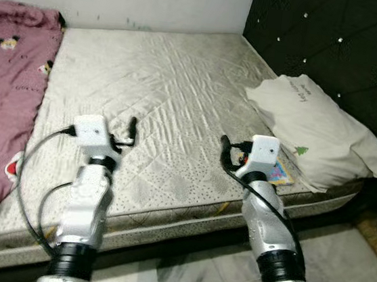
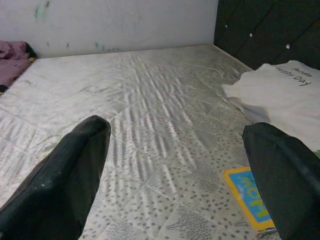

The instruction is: Clean up the room

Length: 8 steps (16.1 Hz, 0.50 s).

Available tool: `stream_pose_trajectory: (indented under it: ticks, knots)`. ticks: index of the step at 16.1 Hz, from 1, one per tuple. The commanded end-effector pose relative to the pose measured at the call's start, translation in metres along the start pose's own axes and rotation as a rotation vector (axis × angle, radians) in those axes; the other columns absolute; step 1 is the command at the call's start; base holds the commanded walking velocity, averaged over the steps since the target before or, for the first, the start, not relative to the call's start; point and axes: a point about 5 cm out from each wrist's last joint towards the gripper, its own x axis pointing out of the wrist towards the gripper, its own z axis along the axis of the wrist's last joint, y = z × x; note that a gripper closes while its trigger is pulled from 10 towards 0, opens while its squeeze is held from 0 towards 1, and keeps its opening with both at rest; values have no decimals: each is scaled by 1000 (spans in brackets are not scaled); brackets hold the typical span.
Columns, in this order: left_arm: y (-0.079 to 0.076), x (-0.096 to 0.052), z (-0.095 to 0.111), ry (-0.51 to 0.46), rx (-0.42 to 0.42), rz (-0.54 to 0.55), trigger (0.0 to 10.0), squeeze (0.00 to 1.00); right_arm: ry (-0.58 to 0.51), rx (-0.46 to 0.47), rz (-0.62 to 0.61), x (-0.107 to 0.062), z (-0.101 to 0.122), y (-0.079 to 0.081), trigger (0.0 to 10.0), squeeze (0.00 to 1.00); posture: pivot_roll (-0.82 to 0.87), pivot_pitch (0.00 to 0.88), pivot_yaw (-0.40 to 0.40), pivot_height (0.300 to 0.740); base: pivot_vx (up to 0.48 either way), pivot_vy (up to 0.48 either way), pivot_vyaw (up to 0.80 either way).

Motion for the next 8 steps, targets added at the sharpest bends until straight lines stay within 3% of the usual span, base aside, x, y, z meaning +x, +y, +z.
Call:
stream_pose_trajectory:
  ticks: [1,8]
  knots:
    - [5,1,4,-12,8,8,10000,0,-9,0,5,1,3,2,10000,0,62,0,-34,740,334,0,0]
    - [5,0,2,1,11,2,10000,0,-7,-2,4,1,2,3,10000,0,61,0,-32,740,335,0,0]
